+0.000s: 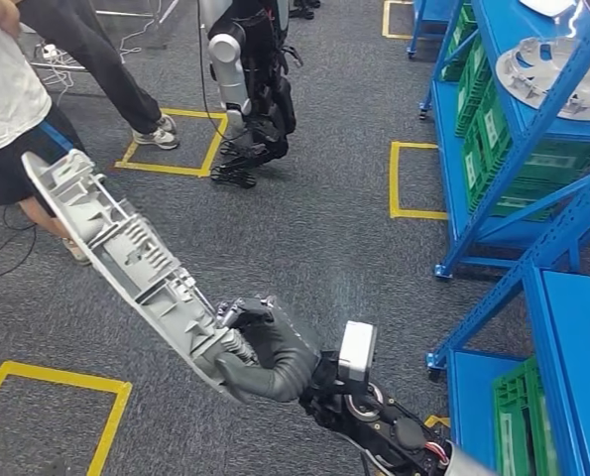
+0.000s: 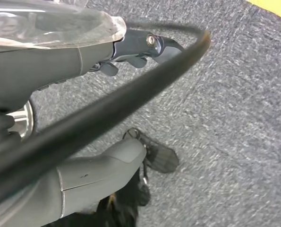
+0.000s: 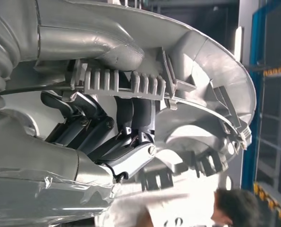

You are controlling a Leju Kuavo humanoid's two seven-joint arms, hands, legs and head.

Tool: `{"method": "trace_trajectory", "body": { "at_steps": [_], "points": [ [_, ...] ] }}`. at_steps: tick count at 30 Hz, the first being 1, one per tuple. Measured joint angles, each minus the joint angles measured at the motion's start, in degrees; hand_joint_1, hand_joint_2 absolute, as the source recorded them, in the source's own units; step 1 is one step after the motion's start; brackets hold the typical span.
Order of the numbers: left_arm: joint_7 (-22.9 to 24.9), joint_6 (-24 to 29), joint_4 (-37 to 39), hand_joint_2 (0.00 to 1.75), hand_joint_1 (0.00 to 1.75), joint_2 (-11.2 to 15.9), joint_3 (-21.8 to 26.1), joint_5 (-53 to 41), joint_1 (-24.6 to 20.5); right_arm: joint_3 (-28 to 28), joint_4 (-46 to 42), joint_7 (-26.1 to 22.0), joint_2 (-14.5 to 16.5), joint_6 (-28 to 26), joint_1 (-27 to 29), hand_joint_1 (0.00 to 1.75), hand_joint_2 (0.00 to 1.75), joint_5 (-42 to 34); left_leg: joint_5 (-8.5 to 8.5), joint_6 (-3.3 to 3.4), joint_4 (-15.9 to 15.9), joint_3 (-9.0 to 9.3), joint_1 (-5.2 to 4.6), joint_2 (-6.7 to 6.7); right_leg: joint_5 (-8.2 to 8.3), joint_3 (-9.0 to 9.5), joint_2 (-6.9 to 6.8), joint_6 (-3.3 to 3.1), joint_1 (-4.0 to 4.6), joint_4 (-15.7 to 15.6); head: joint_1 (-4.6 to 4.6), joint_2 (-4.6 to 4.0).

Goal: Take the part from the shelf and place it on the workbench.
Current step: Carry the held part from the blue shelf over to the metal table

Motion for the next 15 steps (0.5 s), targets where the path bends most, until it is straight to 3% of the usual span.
{"method": "trace_trajectory", "body": {
  "at_steps": [1, 3, 5, 7, 8, 9, 10, 11, 12, 13, 15],
  "points": [
    [0.0, 0.0, 0.0, 1.75, 0.0, 0.0, 0.0, 0.1, 0.0, 0.0, 0.0, 0.0, 0.1, 0.2, 0.0, 1.75, 1.75, 0.0, 0.28, 0.48, -1.5, 0.74, -0.17, 0.26, -0.27, 0.07, -0.36, 0.36, 0.13, 0.2, -0.03, 0.0],
    [0.0, 0.0, 0.0, 1.75, 0.0, 0.0, 0.0, 0.3, 0.0, 0.0, 0.1, 0.1, 0.3, 0.5, -0.1, 1.75, 1.75, 0.0, 0.04, 1.59, -1.6, 0.68, -0.38, -0.59, -0.65, 0.39, -1.06, 0.91, 0.29, 0.3, 0.26, 0.0],
    [0.0, 0.0, 0.0, 1.75, 0.0, 0.0, 0.0, 0.5, 0.2, 0.0, 0.2, 0.1, 0.6, 0.6, -0.2, 1.75, 1.75, -0.2, -0.12, 2.38, -1.5, 0.88, -0.25, -1.52, -1.76, 0.24, -0.2, 1.5, 0.04, 1.3, 0.66, 0.0],
    [0.0, 0.0, 0.0, 1.75, 0.0, 0.0, 0.0, 0.5, 0.1, 0.0, 0.4, 0.2, 0.7, 0.6, -0.2, 1.75, 1.75, -0.3, -0.17, 3.01, -1.6, 1.14, -0.11, -2.49, -4.99, -2.06, 2.41, 1.88, -0.17, 6.8, 1.23, 0.0],
    [0.0, 0.0, 0.0, 1.75, 0.0, 0.0, 0.0, 0.5, 0.1, 0.0, 0.4, 0.2, 0.8, 0.6, -0.2, 1.75, 1.75, -0.3, -0.21, 3.22, -1.6, 1.18, -0.21, -3.02, -7.06, -4.12, 3.54, 1.87, -0.13, 11.3, 1.61, 0.0],
    [-0.1, 0.0, 0.0, 1.75, 0.0, 0.0, 0.0, 0.5, 0.0, 0.0, 0.5, 0.2, 0.8, 0.6, -0.1, 1.75, 1.75, -0.3, -0.23, 3.36, -1.5, 1.2, -0.35, -3.62, -8.64, -6.32, 4.05, 1.79, -0.09, 15.8, 1.96, 0.0],
    [-0.1, -0.1, 0.0, 1.75, 0.0, 0.0, 0.0, 0.5, 0.0, 0.0, 0.6, 0.2, 0.8, 0.6, -0.1, 1.75, 1.75, -0.3, -0.27, 3.47, -1.5, 1.25, -0.53, -4.3, -9.22, -7.93, 4.25, 1.61, -0.04, 18.8, 2.23, 0.0],
    [-0.1, -0.1, 0.0, 1.75, 0.0, 0.0, 0.0, 0.5, 0.0, 0.0, 0.8, 0.2, 0.8, 0.6, -0.1, 1.75, 1.75, -0.3, -0.3, 3.56, -1.5, 1.34, -0.72, -5.09, -8.68, -8.67, 4.39, 1.32, 0.03, 19.7, 2.45, 0.0],
    [-0.1, -0.1, 0.0, 1.75, 0.0, 0.0, 0.0, 0.5, 0.0, 0.0, 0.9, 0.2, 0.8, 0.6, -0.1, 1.75, 1.75, -0.3, -0.33, 3.6, -1.5, 1.48, -0.86, -5.88, -6.91, -8.18, 4.59, 0.91, 0.15, 17.9, 2.61, 0.0],
    [-0.1, -0.1, 0.0, 1.75, 0.0, 0.0, 0.0, 0.5, 0.0, 0.0, 1.0, 0.2, 0.8, 0.6, -0.1, 1.75, 1.75, -0.3, -0.36, 3.62, -1.5, 1.65, -0.99, -6.69, -4.39, -6.76, 5.1, 0.38, 0.32, 14.1, 2.76, 0.0],
    [0.0, -0.2, 0.0, 1.75, 0.0, -0.1, 0.0, 0.5, -0.1, 0.0, 1.0, 0.2, 0.8, 0.6, -0.2, 1.75, 1.75, -0.3, -0.36, 3.54, -1.5, 1.75, -1.05, -8.12, -0.46, -3.33, 7.53, -0.75, 0.53, 5.9, 2.88, 0.0]
  ]
}}
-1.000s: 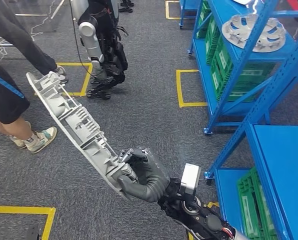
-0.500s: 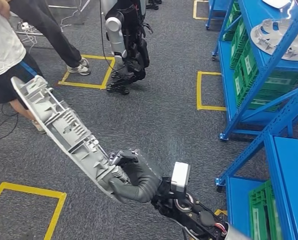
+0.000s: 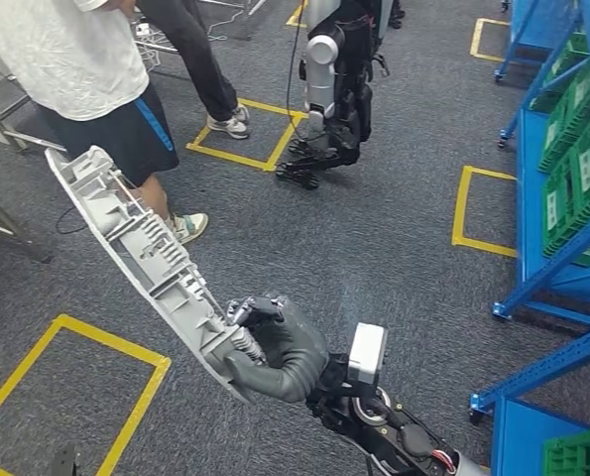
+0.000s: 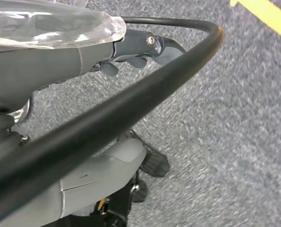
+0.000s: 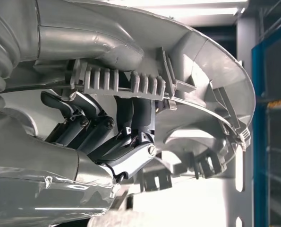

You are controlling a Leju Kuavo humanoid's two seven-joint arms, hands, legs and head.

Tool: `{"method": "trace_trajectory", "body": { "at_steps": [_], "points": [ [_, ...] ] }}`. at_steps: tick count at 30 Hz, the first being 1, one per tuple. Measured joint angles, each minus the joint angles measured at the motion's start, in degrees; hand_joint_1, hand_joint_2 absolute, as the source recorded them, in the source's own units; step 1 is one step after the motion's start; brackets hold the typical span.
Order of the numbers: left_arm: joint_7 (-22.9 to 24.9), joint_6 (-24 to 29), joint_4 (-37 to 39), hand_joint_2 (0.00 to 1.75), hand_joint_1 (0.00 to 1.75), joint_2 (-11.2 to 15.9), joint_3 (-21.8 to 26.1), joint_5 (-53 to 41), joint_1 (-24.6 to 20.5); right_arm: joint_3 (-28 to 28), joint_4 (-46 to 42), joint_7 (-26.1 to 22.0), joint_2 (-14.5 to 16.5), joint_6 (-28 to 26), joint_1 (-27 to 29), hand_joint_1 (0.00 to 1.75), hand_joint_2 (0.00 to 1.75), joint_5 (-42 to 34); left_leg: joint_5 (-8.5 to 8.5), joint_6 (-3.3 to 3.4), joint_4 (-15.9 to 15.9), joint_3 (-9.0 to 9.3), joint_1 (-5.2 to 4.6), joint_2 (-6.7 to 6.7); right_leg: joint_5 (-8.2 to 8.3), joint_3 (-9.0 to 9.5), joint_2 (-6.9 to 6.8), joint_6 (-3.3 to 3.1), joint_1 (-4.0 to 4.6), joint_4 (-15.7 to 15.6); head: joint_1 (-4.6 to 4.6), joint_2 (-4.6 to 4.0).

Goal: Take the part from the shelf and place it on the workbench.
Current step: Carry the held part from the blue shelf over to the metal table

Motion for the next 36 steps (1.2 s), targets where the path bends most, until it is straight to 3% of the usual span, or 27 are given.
{"method": "trace_trajectory", "body": {
  "at_steps": [2, 4, 6, 8, 10, 11, 12, 14, 16, 17, 19, 21, 22, 24, 25, 26, 27, 28, 30, 31, 33, 35, 36],
  "points": [
    [0.0, 0.0, 0.0, 1.75, 0.0, -0.1, 0.0, 0.0, 0.0, 0.0, 0.0, -0.1, 0.0, 0.0, -0.1, 1.75, 1.75, 0.0, 0.18, -0.43, 0.0, -0.35, 0.29, -1.21, 0.99, 1.78, 1.38, -0.6, 0.16, -3.7, 0.07, 0.0],
    [0.0, 0.0, 0.0, 1.75, 0.0, 0.0, 0.0, 0.0, 0.3, 0.0, 0.0, -0.1, 0.2, 0.0, -0.2, 1.75, 1.75, 0.0, 0.44, -1.07, -0.2, -0.68, 0.41, -2.11, 1.0, 2.39, 0.3, -0.68, 0.12, -4.7, 0.35, 0.0],
    [0.0, 0.0, 0.0, 1.75, 0.0, 0.1, 0.0, 0.0, 0.4, 0.0, 0.1, 0.0, 0.4, 0.0, -0.2, 1.75, 1.75, 0.0, -0.68, -1.56, 1.4, -1.58, 0.18, 0.37, 1.35, 3.06, -1.14, -0.66, -0.26, -6.2, 0.09, 0.0],
    [0.1, -0.1, 0.0, 1.75, 0.0, 0.1, 0.0, -0.1, 0.1, 0.0, 0.2, 0.0, 0.5, 0.0, -0.3, 1.75, 1.75, 0.0, -4.01, -2.06, 7.6, -4.68, 0.21, 4.0, 1.63, 3.37, -2.73, -0.64, -0.42, -6.9, -0.71, 0.0],
    [0.1, -0.2, 0.0, 1.75, 0.0, 0.1, 0.0, 0.0, 0.0, 0.0, 0.3, -0.1, 0.6, 0.0, -0.2, 1.75, 1.75, 0.0, -6.85, -2.72, 15.2, -8.6, 0.63, 5.01, 1.55, 3.3, -4.34, -0.63, -0.43, -6.9, -1.37, 0.0],
    [0.2, -0.2, 0.0, 1.75, 0.0, 0.1, 0.0, 0.0, 0.0, 0.0, 0.4, -0.1, 0.6, 0.0, -0.2, 1.75, 1.75, 0.0, -6.97, -3.06, 16.9, -9.56, 0.89, 5.19, 1.47, 3.29, -5.11, -0.55, -0.46, -6.8, -1.63, 0.0],
    [0.2, -0.2, 0.0, 1.75, 0.0, 0.2, 0.0, 0.0, 0.1, 0.0, 0.5, -0.1, 0.6, 0.0, -0.2, 1.75, 1.75, 0.0, -5.91, -3.36, 16.1, -9.16, 1.15, 5.38, 1.37, 3.29, -5.75, -0.41, -0.52, -6.7, -1.84, 0.0],
    [0.4, -0.1, 0.0, 1.75, 0.0, 0.3, 0.0, 0.1, 0.2, 0.0, 0.7, -0.1, 0.6, 0.0, -0.3, 1.75, 1.75, 0.0, -2.08, -3.86, 8.1, -5.04, 1.55, 6.81, 0.87, 3.29, -7.02, 0.2, -0.66, -6.2, -2.3, 0.0],
    [0.6, 0.0, 0.0, 1.75, 0.0, 0.4, 0.0, 0.3, 0.0, 0.0, 0.7, -0.1, 0.6, 0.1, -0.5, 1.75, 1.75, 0.0, 0.15, -3.6, 1.5, -1.57, 1.46, 8.41, 0.12, 3.24, -8.01, 1.08, -0.51, -5.4, -2.81, 0.0],
    [0.7, 0.1, 0.0, 1.75, 0.0, 0.4, 0.0, 0.3, 0.0, 0.0, 0.7, -0.1, 0.6, 0.2, -0.7, 1.75, 1.75, 0.0, 0.19, -3.15, 0.5, -1.11, 1.32, 8.66, -0.19, 3.31, -8.4, 1.47, -0.32, -5.2, -2.76, 0.0],
    [0.9, 0.2, 0.0, 1.75, 0.0, 0.5, 0.0, 0.5, 0.1, 0.1, 0.7, -0.2, 0.7, 0.4, -0.9, 1.75, 1.75, -0.2, 0.0, -2.03, 0.9, -1.26, 1.14, 7.48, -0.58, 3.61, -9.11, 2.06, -0.26, -5.1, -2.29, 0.0],
    [1.1, 0.3, 0.0, 1.75, 0.0, 0.5, 0.0, 0.7, 0.2, 0.1, 0.7, -0.2, 0.8, 0.5, -1.1, 1.75, 1.75, -0.4, 0.0, -1.26, 0.9, -1.26, 1.22, 6.43, -1.87, 3.24, -7.84, 2.62, -0.56, -3.7, -1.79, 0.0],
    [1.1, 0.4, 0.0, 1.75, 0.0, 0.5, 0.0, 0.8, 0.1, 0.1, 0.7, -0.3, 0.9, 0.6, -1.1, 1.75, 1.75, -0.4, 0.06, -0.91, 0.8, -1.22, 1.29, 5.92, -3.38, 2.28, -6.5, 2.82, -0.67, -1.5, -1.53, 0.0],
    [1.1, 0.6, 0.0, 1.75, 0.0, 0.4, 0.0, 1.0, 0.0, 0.1, 0.8, -0.3, 0.9, 0.8, -1.1, 1.75, 1.75, -0.6, 0.09, -0.46, 0.8, -1.25, 1.14, 4.89, -7.43, -1.34, -3.98, 2.87, -0.67, 6.6, -0.74, 0.0],
    [1.1, 0.6, 0.0, 1.75, 0.0, 0.4, 0.0, 1.0, 0.0, 0.1, 1.0, -0.4, 0.9, 0.9, -1.0, 1.75, 1.75, -0.6, 0.08, -0.32, 0.8, -1.25, 0.98, 4.26, -8.85, -3.26, -3.52, 2.77, -0.61, 10.6, -0.4, 0.0],
    [1.1, 0.7, 0.0, 1.75, 0.0, 0.4, 0.0, 1.1, 0.0, 0.1, 1.1, -0.4, 0.9, 1.0, -1.0, 1.75, 1.75, -0.6, 0.07, -0.25, 0.8, -1.23, 0.81, 3.53, -9.21, -4.53, -3.3, 2.59, -0.58, 13.1, -0.13, 0.0],
    [1.1, 0.7, 0.0, 1.75, 0.0, 0.4, 0.0, 1.1, 0.0, 0.1, 1.3, -0.4, 0.9, 1.0, -1.0, 1.75, 1.75, -0.6, 0.05, -0.21, 0.8, -1.16, 0.65, 2.73, -8.33, -4.73, -3.17, 2.3, -0.55, 13.0, 0.03, 0.0],
    [1.1, 0.7, 0.0, 1.75, 0.0, 0.4, 0.0, 1.1, 0.0, 0.1, 1.4, -0.4, 0.9, 1.1, -1.0, 1.75, 1.75, -0.6, 0.04, -0.2, 0.8, -1.06, 0.51, 1.9, -6.41, -3.84, -2.93, 1.9, -0.47, 10.6, 0.19, 0.0],
    [1.1, 0.7, 0.0, 1.75, 0.0, 0.3, 0.0, 1.1, 0.0, 0.1, 1.5, -0.5, 0.9, 1.1, -1.0, 1.75, 1.75, -0.6, 0.05, -0.24, 0.8, -0.95, 0.39, 0.4, -1.92, -0.51, -0.75, 0.75, -0.3, 2.6, 0.44, 0.0],
    [1.1, 0.7, 0.0, 1.75, 0.0, 0.2, 0.0, 1.2, -0.1, 0.1, 1.5, -0.6, 0.9, 1.2, -1.0, 1.75, 1.75, -0.5, 0.1, -0.36, 0.9, -1.06, 0.44, -0.31, -0.56, 0.83, 0.47, 0.3, -0.21, -0.7, 0.45, 0.0],
    [1.1, 0.8, 0.0, 1.75, 0.0, 0.1, 0.0, 1.2, -0.1, 0.1, 1.5, -0.6, 1.0, 1.3, -1.1, 1.75, 1.75, -0.4, 0.4, -0.88, 0.8, -1.56, 0.75, -1.53, -0.06, 2.15, 1.59, -0.24, -0.02, -3.4, 0.6, 0.0],
    [1.1, 0.9, 0.0, 1.75, 0.0, 0.1, 0.0, 1.2, 0.3, 0.1, 1.5, -0.6, 1.1, 1.4, -1.1, 1.75, 1.75, -0.4, 0.7, -1.57, 0.7, -1.95, 0.93, -2.37, 0.09, 2.79, 0.23, -0.23, -0.16, -4.5, 0.98, 0.0],
    [1.1, 1.0, 0.0, 1.75, 0.0, 0.1, 0.0, 1.2, 0.4, 0.1, 1.6, -0.6, 1.2, 1.4, -1.1, 1.75, 1.75, -0.4, 0.38, -1.86, 1.2, -2.26, 0.78, -1.53, 0.3, 3.09, -0.49, -0.24, -0.36, -5.2, 0.93, 0.0]
  ]
}}
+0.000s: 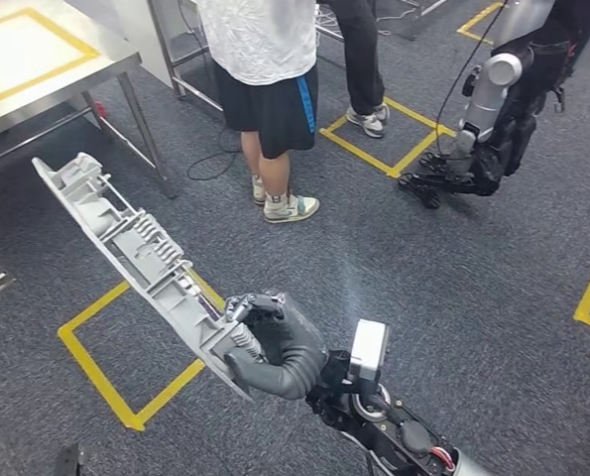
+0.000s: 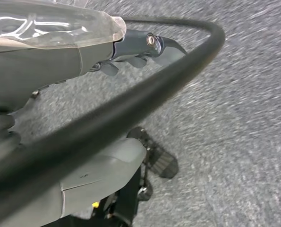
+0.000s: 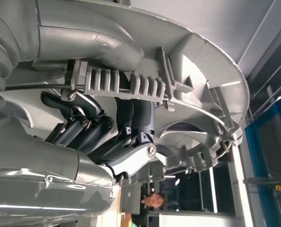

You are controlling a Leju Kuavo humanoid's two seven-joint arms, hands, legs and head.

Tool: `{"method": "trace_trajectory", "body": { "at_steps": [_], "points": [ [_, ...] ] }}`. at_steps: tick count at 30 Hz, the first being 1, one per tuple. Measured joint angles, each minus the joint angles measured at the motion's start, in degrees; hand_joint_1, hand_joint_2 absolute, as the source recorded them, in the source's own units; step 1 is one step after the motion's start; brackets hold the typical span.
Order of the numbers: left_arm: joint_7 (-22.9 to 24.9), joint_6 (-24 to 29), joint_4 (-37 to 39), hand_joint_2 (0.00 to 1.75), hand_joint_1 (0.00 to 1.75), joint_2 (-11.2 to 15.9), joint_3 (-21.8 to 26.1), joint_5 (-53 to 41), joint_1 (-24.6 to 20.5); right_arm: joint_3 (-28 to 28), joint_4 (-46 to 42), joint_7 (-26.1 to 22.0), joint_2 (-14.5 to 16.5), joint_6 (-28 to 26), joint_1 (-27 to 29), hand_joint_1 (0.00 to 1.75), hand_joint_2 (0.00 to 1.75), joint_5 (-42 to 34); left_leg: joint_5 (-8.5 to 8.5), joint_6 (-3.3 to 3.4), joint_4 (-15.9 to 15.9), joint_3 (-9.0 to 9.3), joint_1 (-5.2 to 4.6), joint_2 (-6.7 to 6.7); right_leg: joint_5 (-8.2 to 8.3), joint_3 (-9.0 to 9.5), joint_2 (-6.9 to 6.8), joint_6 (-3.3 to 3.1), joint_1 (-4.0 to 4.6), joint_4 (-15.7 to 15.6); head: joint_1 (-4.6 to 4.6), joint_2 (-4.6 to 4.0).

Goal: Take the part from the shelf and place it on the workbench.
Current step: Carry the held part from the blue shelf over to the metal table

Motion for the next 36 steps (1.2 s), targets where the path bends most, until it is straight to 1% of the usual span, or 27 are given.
{"method": "trace_trajectory", "body": {
  "at_steps": [1, 3, 4, 5, 6, 7, 9, 10, 11, 12, 14, 15, 16, 17, 19, 20, 21, 22, 23, 24, 26, 28, 30, 31, 32, 34, 36],
  "points": [
    [0.0, 0.0, 0.0, 1.75, 0.0, 0.0, 0.0, 0.0, 0.0, 0.0, 0.0, 0.0, 0.1, 0.0, 0.0, 1.75, 1.75, 0.0, -0.99, -0.22, 1.6, -0.81, -0.16, 1.5, 0.26, 0.27, -0.79, 0.0, -0.19, -0.6, -0.35, 0.0],
    [0.0, 0.1, 0.0, 1.75, 0.0, 0.0, 0.0, 0.0, -0.4, 0.0, 0.1, 0.0, 0.2, 0.1, 0.0, 1.75, 1.75, 0.0, -4.38, -0.62, 8.2, -4.11, -0.28, 5.11, 0.49, 0.48, -2.35, -0.13, -0.18, -1.1, -1.33, 0.0],
    [0.0, 0.1, 0.0, 1.75, 0.0, 0.0, 0.0, 0.0, -0.5, 0.0, 0.2, 0.0, 0.2, 0.1, 0.1, 1.75, 1.75, 0.0, -5.95, -0.85, 12.2, -6.13, -0.17, 5.98, 0.46, 0.44, -3.22, -0.18, -0.12, -1.0, -1.77, 0.0],
    [0.0, 0.1, 0.0, 1.75, 0.0, 0.0, 0.0, 0.0, -0.5, 0.0, 0.2, 0.0, 0.2, 0.1, 0.2, 1.75, 1.75, 0.0, -6.73, -1.09, 15.0, -7.57, -0.05, 6.42, 0.39, 0.41, -3.99, -0.2, -0.09, -1.0, -2.02, 0.0],
    [0.0, 0.1, 0.0, 1.75, 0.0, 0.0, 0.0, 0.0, -0.4, 0.0, 0.3, 0.0, 0.2, 0.1, 0.2, 1.75, 1.75, 0.0, -6.4, -1.32, 15.7, -7.94, 0.14, 6.69, 0.29, 0.4, -4.75, -0.16, -0.09, -0.9, -2.24, 0.0],
    [0.0, 0.1, 0.0, 1.75, 0.0, 0.0, 0.0, 0.0, -0.3, 0.0, 0.3, 0.0, 0.2, 0.1, 0.2, 1.75, 1.75, 0.0, -5.03, -1.54, 13.9, -7.01, 0.35, 7.03, 0.15, 0.39, -5.45, -0.05, -0.13, -0.8, -2.47, 0.0],
    [0.0, 0.1, 0.0, 1.75, 0.0, 0.1, 0.0, 0.0, -0.3, 0.0, 0.4, 0.0, 0.2, 0.1, 0.2, 1.75, 1.75, 0.0, -1.4, -1.8, 5.7, -2.56, 0.67, 8.33, -0.33, 0.41, -6.69, 0.43, -0.25, -0.3, -2.93, 0.0],
    [0.0, 0.1, 0.0, 1.75, 0.0, 0.1, 0.0, 0.0, -0.4, 0.0, 0.4, 0.0, 0.2, 0.1, 0.2, 1.75, 1.75, 0.0, -0.27, -1.75, 2.4, -0.78, 0.62, 9.25, -0.6, 0.38, -7.15, 0.77, -0.11, 0.0, -3.17, 0.0],
    [0.0, 0.1, 0.0, 1.75, 0.0, 0.1, 0.0, 0.0, -0.4, 0.0, 0.4, 0.0, 0.3, 0.1, 0.2, 1.75, 1.75, 0.1, 0.14, -1.41, 0.6, 0.17, 0.51, 9.8, -0.89, 0.37, -7.53, 1.14, 0.01, 0.2, -3.34, 0.0],
    [-0.1, 0.1, 0.0, 1.75, 0.0, 0.1, 0.0, 0.0, -0.5, 0.0, 0.4, 0.0, 0.3, 0.1, 0.2, 1.75, 1.75, 0.1, -0.05, -0.93, 0.2, 0.27, 0.33, 10.0, -1.1, 0.44, -7.88, 1.49, 0.19, 0.4, -3.27, -0.01],
    [-0.1, 0.1, 0.0, 1.75, 0.0, 0.2, 0.0, -0.1, -0.4, 0.0, 0.4, 0.1, 0.4, 0.1, 0.2, 1.75, 1.75, 0.1, -0.12, 0.17, 0.4, 0.04, 0.18, 9.14, -1.43, 0.76, -8.68, 2.13, 0.27, 0.4, -2.94, -0.01],
    [-0.1, 0.1, 0.0, 1.75, 0.0, 0.2, 0.0, -0.1, -0.3, 0.0, 0.4, 0.1, 0.5, 0.1, 0.2, 1.75, 1.75, 0.1, -0.12, 0.56, 0.3, 0.04, 0.23, 8.62, -1.78, 0.8, -8.56, 2.45, 0.15, 0.6, -2.69, -0.01],
    [-0.1, 0.1, 0.0, 1.75, 0.0, 0.1, 0.0, -0.1, -0.3, 0.0, 0.4, 0.1, 0.5, 0.2, 0.1, 1.75, 1.75, 0.1, -0.07, 0.94, 0.2, 0.07, 0.31, 8.13, -2.63, 0.49, -7.73, 2.73, -0.01, 1.5, -2.52, 0.0],
    [-0.1, 0.1, 0.0, 1.75, 0.0, 0.1, 0.0, -0.1, -0.3, 0.0, 0.4, 0.2, 0.5, 0.2, 0.1, 1.75, 1.75, 0.1, 0.0, 1.31, 0.2, 0.1, 0.41, 7.65, -4.12, -0.39, -6.4, 2.93, -0.16, 3.7, -2.24, 0.0],
    [-0.1, 0.0, 0.0, 1.75, 0.0, 0.1, 0.0, -0.1, -0.4, 0.0, 0.4, 0.2, 0.5, 0.1, 0.2, 1.75, 1.75, 0.1, 0.07, 1.8, 0.1, 0.03, 0.29, 6.75, -8.14, -3.59, -3.67, 3.07, -0.27, 11.1, -1.43, 0.0],
    [-0.1, -0.1, 0.0, 1.75, 0.0, 0.1, 0.0, -0.2, -0.4, 0.0, 0.4, 0.2, 0.5, 0.0, 0.4, 1.75, 1.75, 0.1, 0.1, 1.96, 0.2, -0.04, 0.13, 6.14, -9.8, -5.49, -3.09, 3.01, -0.26, 15.3, -1.09, 0.0],
    [-0.1, -0.2, 0.0, 1.75, 0.0, 0.1, 0.0, -0.2, -0.4, 0.0, 0.4, 0.2, 0.4, -0.1, 0.5, 1.75, 1.75, 0.1, 0.13, 2.05, 0.2, -0.09, -0.04, 5.47, -10.5, -6.8, -2.83, 2.87, -0.23, 18.0, -0.86, 0.0],
    [-0.1, -0.3, 0.0, 1.75, 0.0, 0.1, 0.0, -0.3, -0.4, 0.0, 0.4, 0.3, 0.4, -0.2, 0.7, 1.75, 1.75, 0.2, 0.17, 2.12, 0.2, -0.1, -0.21, 4.71, -10.04, -7.18, -2.68, 2.64, -0.2, 18.6, -0.69, 0.0],
    [-0.1, -0.4, 0.0, 1.75, 0.0, 0.1, 0.0, -0.4, -0.4, 0.0, 0.4, 0.3, 0.4, -0.3, 0.8, 1.75, 1.75, 0.2, 0.2, 2.14, 0.2, -0.08, -0.38, 3.88, -8.48, -6.53, -2.44, 2.26, -0.1, 16.8, -0.51, 0.0],
    [-0.1, -0.4, 0.0, 1.75, 0.0, 0.1, 0.0, -0.5, -0.3, 0.0, 0.4, 0.3, 0.4, -0.4, 0.9, 1.75, 1.75, 0.2, 0.22, 2.14, 0.2, -0.01, -0.51, 3.12, -6.08, -4.85, -1.87, 1.77, 0.02, 13.0, -0.32, 0.0],
    [-0.1, -0.6, 0.0, 1.75, 0.0, 0.0, 0.0, -0.8, -0.4, -0.1, 0.4, 0.3, 0.4, -0.6, 0.9, 1.75, 1.75, 0.3, 0.35, 1.99, 0.2, -0.02, -0.55, 1.81, -2.36, -1.41, 0.78, 0.55, 0.21, 5.0, -0.16, 0.0],
    [-0.1, -0.8, 0.0, 1.75, 0.0, 0.0, 0.0, -1.1, -0.4, -0.1, 0.4, 0.3, 0.4, -0.8, 0.9, 1.75, 1.75, 0.4, 0.7, 1.41, 0.1, -0.44, -0.2, 0.73, -1.56, 0.08, 2.34, -0.14, 0.45, 1.6, -0.09, 0.0],
    [0.0, -0.9, 0.0, 1.75, 0.0, 0.2, 0.0, -1.2, -0.2, -0.1, 0.3, 0.4, 0.4, -1.2, 0.9, 1.75, 1.75, 0.6, 1.21, 0.55, -0.2, -0.82, 0.04, -0.34, -1.21, 0.7, 1.27, -0.19, 0.37, 0.5, 0.2, 0.0],
    [0.0, -0.9, 0.0, 1.75, 0.0, 0.2, 0.0, -1.3, -0.1, -0.1, 0.3, 0.5, 0.4, -1.3, 0.9, 1.75, 1.75, 0.6, 1.07, 0.23, 0.0, -1.06, -0.05, 0.22, -0.82, 1.1, 0.57, -0.19, 0.16, -0.2, 0.23, 0.0],
    [0.0, -0.9, 0.0, 1.75, 0.0, 0.2, 0.0, -1.2, -0.1, -0.1, 0.3, 0.5, 0.4, -1.4, 0.9, 1.75, 1.75, 0.7, 0.28, -0.02, 1.2, -1.71, -0.17, 1.47, -0.38, 1.38, -0.23, -0.25, -0.05, -0.9, 0.01, 0.0],
    [0.0, -0.9, 0.0, 1.75, 0.0, 0.2, 0.0, -1.2, -0.3, -0.1, 0.2, 0.6, 0.4, -1.5, 0.9, 1.75, 1.75, 0.7, -3.07, -0.46, 7.2, -4.67, -0.23, 4.97, 0.08, 1.61, -1.87, -0.37, -0.1, -1.7, -0.8, 0.0],
    [0.0, -0.9, 0.0, 1.75, 0.0, 0.2, 0.0, -1.2, -0.4, -0.2, 0.2, 0.7, 0.4, -1.5, 1.0, 1.75, 1.75, 0.8, -5.84, -1.03, 14.3, -8.04, 0.04, 6.45, 0.06, 1.47, -3.53, -0.41, -0.02, -1.7, -1.57, 0.0]
  ]
}}
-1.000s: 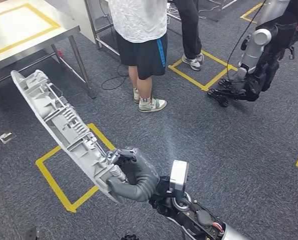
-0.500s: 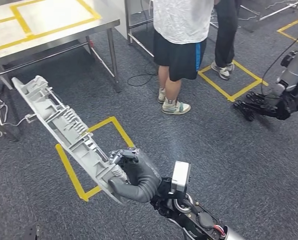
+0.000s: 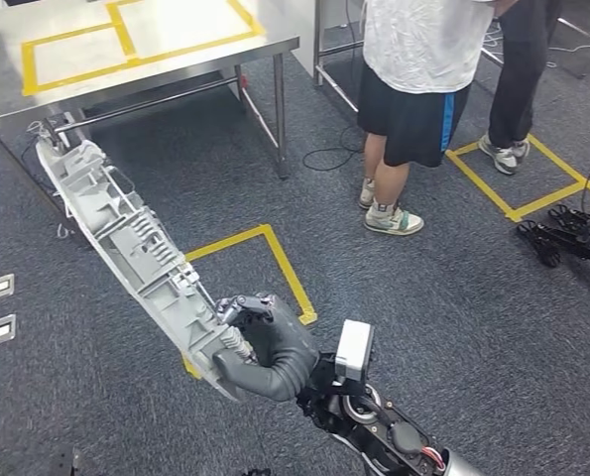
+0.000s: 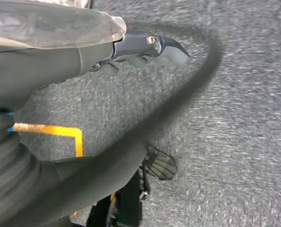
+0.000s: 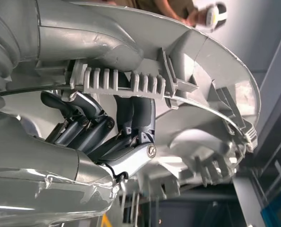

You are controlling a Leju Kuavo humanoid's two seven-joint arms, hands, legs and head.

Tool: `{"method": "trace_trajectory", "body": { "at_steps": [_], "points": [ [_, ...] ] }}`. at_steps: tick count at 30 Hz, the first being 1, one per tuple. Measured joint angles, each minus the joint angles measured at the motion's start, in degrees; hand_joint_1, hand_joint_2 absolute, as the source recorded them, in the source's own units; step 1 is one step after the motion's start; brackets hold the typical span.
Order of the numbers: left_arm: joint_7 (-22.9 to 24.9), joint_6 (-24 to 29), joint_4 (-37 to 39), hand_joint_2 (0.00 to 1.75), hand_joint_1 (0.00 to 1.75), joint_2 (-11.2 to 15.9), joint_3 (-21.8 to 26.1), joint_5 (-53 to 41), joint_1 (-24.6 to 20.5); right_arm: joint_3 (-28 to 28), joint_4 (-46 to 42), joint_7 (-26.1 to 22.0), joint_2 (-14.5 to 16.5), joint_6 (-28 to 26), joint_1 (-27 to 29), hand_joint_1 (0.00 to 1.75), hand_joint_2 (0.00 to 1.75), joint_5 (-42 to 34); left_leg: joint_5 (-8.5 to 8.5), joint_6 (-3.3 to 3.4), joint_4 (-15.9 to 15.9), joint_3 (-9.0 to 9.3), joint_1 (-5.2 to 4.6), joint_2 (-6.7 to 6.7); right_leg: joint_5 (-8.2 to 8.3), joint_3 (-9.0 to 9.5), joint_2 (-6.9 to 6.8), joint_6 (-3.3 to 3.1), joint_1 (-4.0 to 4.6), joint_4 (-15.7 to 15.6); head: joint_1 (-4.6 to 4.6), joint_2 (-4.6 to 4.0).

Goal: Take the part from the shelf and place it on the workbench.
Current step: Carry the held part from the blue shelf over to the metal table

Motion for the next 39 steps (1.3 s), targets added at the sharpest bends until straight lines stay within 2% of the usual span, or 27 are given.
{"method": "trace_trajectory", "body": {
  "at_steps": [1, 2, 4, 6, 7, 9, 11, 12, 13, 14, 15, 16, 17, 18, 20, 21, 22, 24, 26, 28, 30, 31, 32, 33, 35, 37, 39],
  "points": [
    [0.0, 0.0, 0.0, 1.75, 0.0, 0.0, 0.0, 0.0, 0.1, 0.0, 0.0, 0.0, 0.0, 0.0, 0.0, 1.75, 1.75, 0.0, 0.0, -0.25, 1.2, -0.49, 0.17, 0.3, -0.07, -0.03, -0.78, 0.05, 0.0, 0.0, -0.31, 0.0],
    [0.0, 0.0, 0.0, 1.75, 0.0, 0.0, 0.0, 0.0, 0.1, 0.0, 0.0, 0.1, 0.0, -0.1, 0.0, 1.75, 1.75, 0.0, 1.03, -0.45, -0.1, 0.31, 0.35, 0.59, -0.18, -0.03, -1.5, 0.16, -0.02, 0.1, -0.57, 0.0],
    [0.0, 0.0, 0.0, 1.75, 0.0, 0.2, 0.0, 0.0, 0.1, 0.0, 0.0, 0.1, 0.0, -0.1, 0.0, 1.75, 1.75, 0.0, 4.25, -0.65, -7.9, 4.71, 0.54, 2.11, -0.6, 0.0, -2.75, 0.69, -0.03, 0.4, -1.11, 0.0],
    [0.0, 0.0, 0.0, 1.75, 0.0, 0.2, 0.0, -0.1, 0.0, 0.0, 0.0, 0.1, 0.0, -0.2, 0.0, 1.75, 1.75, 0.0, 5.91, -0.06, -13.9, 8.01, 0.33, 3.35, -1.21, -0.05, -3.69, 1.44, 0.23, 1.0, -1.54, 0.0],
    [0.0, 0.0, 0.0, 1.75, 0.0, 0.2, 0.0, -0.1, -0.1, 0.0, 0.0, 0.1, 0.0, -0.2, 0.0, 1.75, 1.75, 0.0, 5.87, 0.43, -14.8, 8.42, 0.14, 3.48, -1.45, -0.02, -4.06, 1.78, 0.4, 1.1, -1.54, 0.0],
    [0.0, 0.0, 0.0, 1.75, 0.0, 0.2, 0.0, -0.1, 0.1, 0.0, 0.0, 0.2, 0.0, -0.2, 0.0, 1.75, 1.75, 0.0, 5.8, 1.41, -14.6, 8.32, 0.02, 2.39, -1.78, 0.25, -4.66, 2.36, 0.44, 1.1, -1.18, 0.0],
    [0.0, -0.1, 0.0, 1.75, 0.0, 0.2, 0.0, -0.1, 0.2, 0.0, -0.1, 0.2, -0.1, -0.1, 0.0, 1.75, 1.75, 0.0, 5.79, 2.16, -14.7, 8.37, 0.15, 1.45, -3.38, -0.36, -3.22, 2.94, 0.18, 3.0, -0.82, 0.0],
    [0.0, -0.1, 0.0, 1.75, 0.0, 0.2, 0.0, -0.1, 0.2, -0.1, -0.1, 0.3, -0.1, -0.1, 0.0, 1.75, 1.75, 0.0, 5.83, 2.5, -14.7, 8.43, 0.26, 1.0, -5.05, -1.52, -1.92, 3.13, 0.05, 5.7, -0.54, 0.0],
    [0.0, -0.1, 0.0, 1.75, 0.0, 0.2, 0.0, 0.0, 0.2, -0.1, -0.1, 0.3, -0.1, 0.0, 0.0, 1.75, 1.75, -0.1, 5.83, 2.73, -14.7, 8.41, 0.19, 0.54, -7.06, -3.27, -0.55, 3.22, -0.03, 9.6, -0.17, 0.0],
    [0.0, -0.1, 0.0, 1.75, 0.0, 0.2, 0.0, 0.0, 0.1, -0.1, -0.1, 0.3, -0.2, 0.1, 0.1, 1.75, 1.75, -0.1, 5.84, 2.92, -14.7, 8.39, 0.07, 0.02, -8.97, -5.29, 0.22, 3.21, -0.06, 14.0, 0.2, 0.0],
    [0.0, -0.1, 0.0, 1.75, 0.0, 0.2, 0.0, 0.1, 0.1, 0.0, -0.1, 0.3, -0.2, 0.1, 0.2, 1.75, 1.75, -0.1, 5.84, 3.0, -14.7, 8.38, -0.06, -0.51, -10.13, -7.11, 0.57, 3.16, -0.05, 17.7, 0.48, 0.0],
    [0.0, 0.0, 0.0, 1.75, 0.0, 0.2, 0.0, 0.2, 0.1, 0.0, -0.1, 0.2, -0.3, 0.2, 0.2, 1.75, 1.75, -0.2, 5.83, 3.06, -14.7, 8.41, -0.21, -1.05, -10.18, -8.2, 0.73, 3.04, -0.05, 19.6, 0.69, 0.0],
    [0.1, 0.0, 0.0, 1.75, 0.0, 0.2, 0.0, 0.2, 0.1, 0.0, -0.1, 0.2, -0.3, 0.3, 0.3, 1.75, 1.75, -0.3, 5.82, 3.09, -14.7, 8.49, -0.34, -1.58, -9.0, -8.25, 0.82, 2.81, -0.03, 19.1, 0.91, 0.0],
    [0.1, 0.1, 0.0, 1.75, 0.0, 0.2, 0.0, 0.2, 0.1, -0.1, -0.1, 0.2, -0.3, 0.4, 0.3, 1.75, 1.75, -0.7, 5.81, 3.11, -14.7, 8.61, -0.45, -2.05, -6.82, -7.27, 0.93, 2.49, 0.03, 16.3, 1.14, 0.0],
    [0.1, 0.2, 0.0, 1.75, 0.0, 0.2, 0.0, 0.3, 0.1, -0.1, -0.1, -0.1, -0.3, 0.9, 0.3, 1.75, 1.75, -1.5, 5.8, 3.06, -14.7, 8.77, -0.63, -2.83, -2.3, -4.01, 1.68, 1.61, 0.28, 7.9, 1.55, 0.0],
    [0.1, 0.3, 0.0, 1.75, 0.0, 0.2, 0.0, 0.3, 0.1, -0.1, -0.1, -0.2, -0.3, 1.1, 0.3, 1.75, 1.75, -2.0, 5.84, 2.94, -14.6, 8.7, -0.65, -3.09, -1.16, -2.78, 2.08, 1.27, 0.42, 4.8, 1.69, 0.0],
    [0.1, 0.4, 0.0, 1.75, 0.0, 0.2, 0.0, 0.3, 0.1, -0.1, -0.1, -0.3, -0.3, 1.2, 0.3, 1.75, 1.75, -2.3, 5.93, 2.73, -14.6, 8.53, -0.61, -3.26, -0.78, -2.01, 2.41, 1.03, 0.55, 3.1, 1.78, -0.01],
    [0.1, 0.5, 0.0, 1.75, 0.0, 0.2, 0.0, 0.3, 0.2, -0.2, -0.1, -0.4, -0.3, 1.3, 0.3, 1.75, 1.75, -2.6, 6.26, 2.09, -14.7, 8.24, -0.54, -3.48, -0.8, -1.54, 2.45, 0.81, 0.62, 2.1, 1.83, -0.01],
    [0.1, 0.5, 0.0, 1.75, 0.0, 0.2, 0.0, 0.3, 0.3, -0.3, -0.1, -0.4, -0.3, 1.3, 0.3, 1.75, 1.75, -2.7, 5.58, 1.58, -13.8, 7.76, -0.53, -2.72, -0.14, -1.17, 2.02, 0.54, 0.34, 1.3, 1.63, 0.0],
    [0.1, 0.5, 0.0, 1.75, 0.0, 0.3, 0.0, 0.2, 0.1, -0.4, -0.1, -0.4, -0.3, 1.3, 0.3, 1.75, 1.75, -2.8, 2.33, 1.18, -8.4, 5.29, -0.41, -1.11, 0.44, -1.04, 1.38, 0.25, 0.09, 0.7, 0.95, 0.0],
    [0.1, 0.5, 0.0, 1.75, 0.0, 0.4, 0.0, 0.2, 0.0, -0.4, -0.1, -0.5, -0.3, 1.3, 0.5, 1.75, 1.75, -2.9, -1.23, 0.66, -0.5, 1.57, -0.19, -0.13, 0.55, -1.22, 0.84, 0.08, 0.1, 0.7, 0.17, 0.0],
    [0.1, 0.5, 0.0, 1.75, 0.0, 0.4, 0.0, 0.2, 0.0, -0.4, -0.1, -0.5, -0.3, 1.3, 0.6, 1.75, 1.75, -2.9, -1.78, 0.41, 1.8, 0.54, -0.04, 0.06, 0.54, -1.27, 0.6, 0.1, 0.09, 0.7, -0.15, 0.0],
    [0.1, 0.5, 0.0, 1.75, 0.0, 0.4, 0.0, 0.2, 0.1, -0.4, -0.1, -0.4, -0.3, 1.2, 0.7, 1.75, 1.75, -2.9, -1.26, 0.18, 1.9, 0.6, 0.16, 0.22, 0.52, -1.3, 0.4, 0.14, 0.07, 0.8, -0.41, 0.0],
    [0.1, 0.5, 0.0, 1.75, 0.0, 0.4, 0.0, 0.2, 0.1, -0.4, -0.1, -0.4, -0.3, 1.2, 0.8, 1.75, 1.75, -2.9, 0.14, -0.02, -0.3, 1.83, 0.37, 0.38, 0.45, -1.33, 0.25, 0.25, 0.01, 0.9, -0.66, 0.0],
    [0.1, 0.5, 0.0, 1.75, 0.0, 0.6, 0.0, 0.2, 0.0, -0.5, -0.1, -0.4, -0.3, 1.2, 0.8, 1.75, 1.75, -3.0, 3.39, -0.33, -8.4, 6.37, 0.7, 0.87, 0.01, -1.5, 0.07, 0.86, 0.0, 1.5, -1.14, 0.0],
    [0.2, 0.5, 0.0, 1.75, 0.0, 0.6, 0.0, 0.2, -0.1, -0.5, -0.1, -0.4, -0.3, 1.3, 0.8, 1.75, 1.75, -3.1, 4.48, 0.21, -13.5, 9.06, 0.61, 0.94, -0.61, -1.73, -0.03, 1.7, 0.17, 2.0, -1.46, 0.0],
    [0.3, 0.5, 0.0, 1.75, 0.0, 0.6, 0.0, 0.2, -0.1, -0.5, -0.1, -0.4, -0.3, 1.3, 0.8, 1.75, 1.75, -3.2, 4.17, 1.38, -14.0, 9.23, 0.48, 0.59, -0.72, -1.58, -0.01, 2.38, 0.26, 2.2, -1.26, 0.0]
  ]
}}
